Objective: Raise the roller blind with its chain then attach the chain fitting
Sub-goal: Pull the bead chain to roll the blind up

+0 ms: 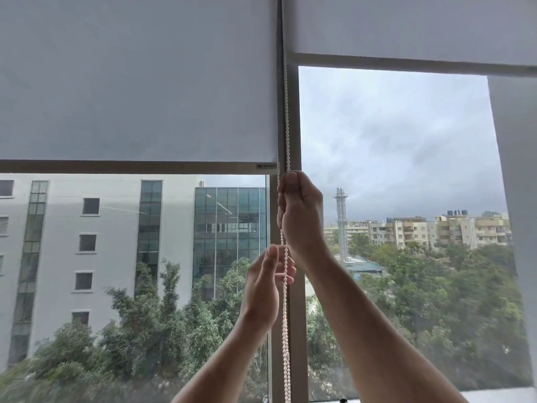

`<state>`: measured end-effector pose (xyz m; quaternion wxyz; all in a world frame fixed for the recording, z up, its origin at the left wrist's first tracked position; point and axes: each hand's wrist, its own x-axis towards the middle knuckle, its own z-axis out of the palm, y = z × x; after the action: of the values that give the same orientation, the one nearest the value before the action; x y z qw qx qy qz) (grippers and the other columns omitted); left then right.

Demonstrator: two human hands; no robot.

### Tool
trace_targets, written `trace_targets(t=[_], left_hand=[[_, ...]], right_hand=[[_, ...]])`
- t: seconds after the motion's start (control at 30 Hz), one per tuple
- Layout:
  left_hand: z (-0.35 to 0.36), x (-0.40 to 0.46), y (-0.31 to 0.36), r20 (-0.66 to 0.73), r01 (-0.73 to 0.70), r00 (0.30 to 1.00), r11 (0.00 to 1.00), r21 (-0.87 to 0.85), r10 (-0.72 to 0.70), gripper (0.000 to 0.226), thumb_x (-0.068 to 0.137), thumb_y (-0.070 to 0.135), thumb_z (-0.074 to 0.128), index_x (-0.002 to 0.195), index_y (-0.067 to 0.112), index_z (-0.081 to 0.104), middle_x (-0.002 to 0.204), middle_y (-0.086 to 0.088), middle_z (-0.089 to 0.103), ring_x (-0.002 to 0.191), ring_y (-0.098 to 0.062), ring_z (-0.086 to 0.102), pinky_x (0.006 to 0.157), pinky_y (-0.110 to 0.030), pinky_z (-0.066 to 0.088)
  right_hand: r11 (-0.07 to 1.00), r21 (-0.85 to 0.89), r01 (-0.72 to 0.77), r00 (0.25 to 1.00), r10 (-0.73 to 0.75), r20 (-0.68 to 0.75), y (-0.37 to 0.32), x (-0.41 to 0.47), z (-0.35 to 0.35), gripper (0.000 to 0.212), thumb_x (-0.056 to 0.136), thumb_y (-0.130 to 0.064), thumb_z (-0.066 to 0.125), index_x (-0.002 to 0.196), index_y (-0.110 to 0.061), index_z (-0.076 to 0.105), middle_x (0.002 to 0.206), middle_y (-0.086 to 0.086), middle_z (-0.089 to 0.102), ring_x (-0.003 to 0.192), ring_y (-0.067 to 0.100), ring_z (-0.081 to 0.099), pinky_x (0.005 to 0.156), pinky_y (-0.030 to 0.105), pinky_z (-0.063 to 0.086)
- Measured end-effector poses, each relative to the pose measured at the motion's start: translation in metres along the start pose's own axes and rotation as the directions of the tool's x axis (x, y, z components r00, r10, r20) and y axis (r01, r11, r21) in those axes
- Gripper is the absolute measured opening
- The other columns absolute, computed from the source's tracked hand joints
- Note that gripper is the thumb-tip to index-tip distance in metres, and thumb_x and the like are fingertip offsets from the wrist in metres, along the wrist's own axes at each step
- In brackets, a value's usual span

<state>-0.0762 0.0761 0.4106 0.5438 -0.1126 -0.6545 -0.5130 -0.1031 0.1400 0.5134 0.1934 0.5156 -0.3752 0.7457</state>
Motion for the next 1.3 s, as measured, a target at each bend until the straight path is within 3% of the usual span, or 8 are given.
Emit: trace_targets(t=[0.2, 0.33, 0.47, 0.7, 0.8, 0.97, 1.2, 1.3], left_hand=[[0.011, 0.077, 0.082, -0.029, -0.122, 0.992, 0.992, -0.029, 0.121, 0.053, 0.098, 0.045, 0.041, 0.097, -0.002, 0.064, 0.077, -0.007, 0.064, 0.074, -0.016, 0.061, 0.066, -0.027, 0.051], [0.023, 0.113, 0.121, 0.004, -0.065, 0.998, 0.997, 0.031, 0.065, 0.047, 0.105, 0.043, 0.034, 0.114, 0.004, 0.059, 0.077, -0.002, 0.061, 0.063, -0.011, 0.059, 0.052, -0.024, 0.047], [0.034, 0.129, 0.134, -0.053, -0.027, 0.998, 1.0, -0.01, 0.026, 0.034, 0.107, 0.031, 0.039, 0.091, 0.011, 0.06, 0.054, 0.004, 0.042, 0.04, -0.008, 0.037, 0.043, -0.023, 0.031], [0.044, 0.12, 0.125, -0.195, -0.27, 0.917, 0.901, 0.339, 0.348, 0.034, 0.104, 0.015, 0.041, 0.077, 0.013, 0.061, 0.067, 0.012, 0.056, 0.07, -0.02, 0.054, 0.069, -0.035, 0.043], [0.044, 0.108, 0.116, -0.202, -0.274, 0.912, 0.895, 0.352, 0.358, 0.033, 0.103, 0.012, 0.042, 0.075, 0.016, 0.06, 0.066, 0.01, 0.057, 0.059, -0.011, 0.053, 0.062, -0.03, 0.039], [0.045, 0.081, 0.094, -0.186, -0.298, 0.914, 0.908, 0.296, 0.36, 0.034, 0.103, 0.01, 0.043, 0.076, 0.018, 0.062, 0.071, 0.006, 0.067, 0.064, -0.007, 0.064, 0.058, -0.024, 0.05], [0.039, 0.075, 0.093, -0.156, -0.329, 0.911, 0.899, 0.288, 0.383, 0.035, 0.103, 0.011, 0.043, 0.073, 0.022, 0.058, 0.047, 0.014, 0.044, 0.043, -0.003, 0.04, 0.042, -0.014, 0.027], [0.035, 0.074, 0.096, -0.149, -0.358, 0.898, 0.885, 0.297, 0.413, 0.034, 0.102, 0.017, 0.041, 0.072, 0.026, 0.057, 0.049, 0.017, 0.049, 0.045, -0.001, 0.042, 0.044, -0.014, 0.028]], right_hand=[[0.992, -0.085, 0.098, 0.995, -0.098, 0.005, 0.021, -0.031, -0.001, 0.039, 0.101, -0.013, 0.044, 0.065, -0.028, 0.049, 0.055, -0.017, 0.047, 0.051, 0.001, 0.037, 0.049, 0.018, 0.032], [0.998, -0.05, 0.049, 0.997, -0.046, 0.056, 0.033, -0.055, -0.003, 0.036, 0.103, -0.022, 0.042, 0.068, -0.022, 0.047, 0.057, -0.014, 0.041, 0.053, 0.003, 0.032, 0.049, 0.018, 0.029], [0.998, -0.063, 0.023, 0.996, -0.017, 0.086, 0.042, -0.067, -0.014, 0.035, 0.104, -0.024, 0.04, 0.07, -0.023, 0.048, 0.058, -0.013, 0.042, 0.053, 0.004, 0.033, 0.049, 0.018, 0.029], [0.969, 0.107, -0.225, 0.943, 0.189, 0.275, 0.038, -0.04, -0.033, 0.04, 0.103, -0.041, 0.044, 0.081, -0.012, 0.062, 0.056, 0.007, 0.052, 0.041, 0.016, 0.045, 0.04, 0.024, 0.039], [0.955, 0.107, -0.276, 0.94, 0.245, 0.235, 0.023, -0.006, -0.034, 0.056, 0.101, -0.049, 0.033, 0.101, -0.005, 0.067, 0.075, 0.014, 0.07, 0.057, 0.019, 0.066, 0.053, 0.031, 0.053], [0.967, 0.068, -0.247, 0.966, 0.24, 0.1, -0.021, 0.057, -0.022, 0.049, 0.104, -0.052, 0.036, 0.096, -0.019, 0.071, 0.076, -0.003, 0.077, 0.068, 0.009, 0.072, 0.059, 0.024, 0.056], [0.903, 0.18, -0.391, 0.914, 0.357, 0.193, -0.076, 0.113, 0.004, 0.041, 0.109, -0.032, 0.033, 0.113, -0.003, 0.062, 0.065, 0.001, 0.056, 0.043, 0.008, 0.045, 0.042, 0.023, 0.033], [0.89, 0.215, -0.402, 0.91, 0.363, 0.199, -0.079, 0.115, 0.017, 0.041, 0.11, -0.029, 0.029, 0.096, -0.011, 0.063, 0.049, -0.008, 0.043, 0.034, 0.004, 0.03, 0.035, 0.019, 0.022]])
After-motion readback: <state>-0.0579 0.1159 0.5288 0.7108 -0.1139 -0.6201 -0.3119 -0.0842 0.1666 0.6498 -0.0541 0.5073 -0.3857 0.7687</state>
